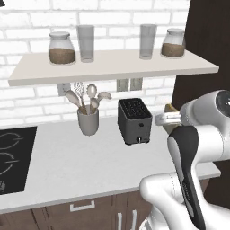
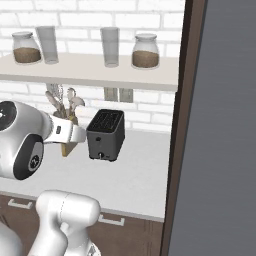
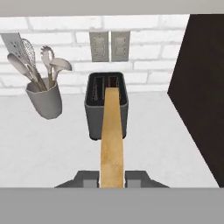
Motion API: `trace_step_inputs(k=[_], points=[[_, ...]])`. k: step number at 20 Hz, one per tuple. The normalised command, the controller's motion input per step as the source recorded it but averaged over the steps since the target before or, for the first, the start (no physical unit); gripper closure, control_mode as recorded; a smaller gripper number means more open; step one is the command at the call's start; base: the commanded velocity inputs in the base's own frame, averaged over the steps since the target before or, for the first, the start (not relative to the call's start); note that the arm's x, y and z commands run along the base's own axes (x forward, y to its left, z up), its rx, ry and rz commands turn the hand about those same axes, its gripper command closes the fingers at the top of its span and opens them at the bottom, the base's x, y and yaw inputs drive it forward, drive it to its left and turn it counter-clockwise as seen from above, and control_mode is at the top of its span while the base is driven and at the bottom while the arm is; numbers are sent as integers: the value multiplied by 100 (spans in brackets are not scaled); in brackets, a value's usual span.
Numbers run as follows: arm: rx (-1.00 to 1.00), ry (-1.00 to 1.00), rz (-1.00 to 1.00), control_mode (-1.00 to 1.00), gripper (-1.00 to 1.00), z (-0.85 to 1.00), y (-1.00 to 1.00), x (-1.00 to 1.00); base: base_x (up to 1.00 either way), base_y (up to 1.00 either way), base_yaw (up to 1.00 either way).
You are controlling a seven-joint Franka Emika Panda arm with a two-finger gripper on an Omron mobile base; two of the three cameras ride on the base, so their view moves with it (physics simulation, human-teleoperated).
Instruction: Start the toaster. Once the lever pops up, take the bread to the plate on the dining counter.
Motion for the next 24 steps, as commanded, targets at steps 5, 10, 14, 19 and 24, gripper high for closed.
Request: trace_step_inputs(k=[5, 10, 14, 19, 24], points=[[0, 0, 0, 100, 100, 0, 0, 0, -58, 0, 14], [0, 0, 0, 100, 100, 0, 0, 0, -82, 12, 52], [0, 0, 0, 100, 100, 0, 0, 0, -51, 54, 78], [0, 0, 0, 100, 100, 0, 0, 0, -36, 57, 98], [0, 0, 0, 100, 100, 0, 0, 0, -33, 52, 99]])
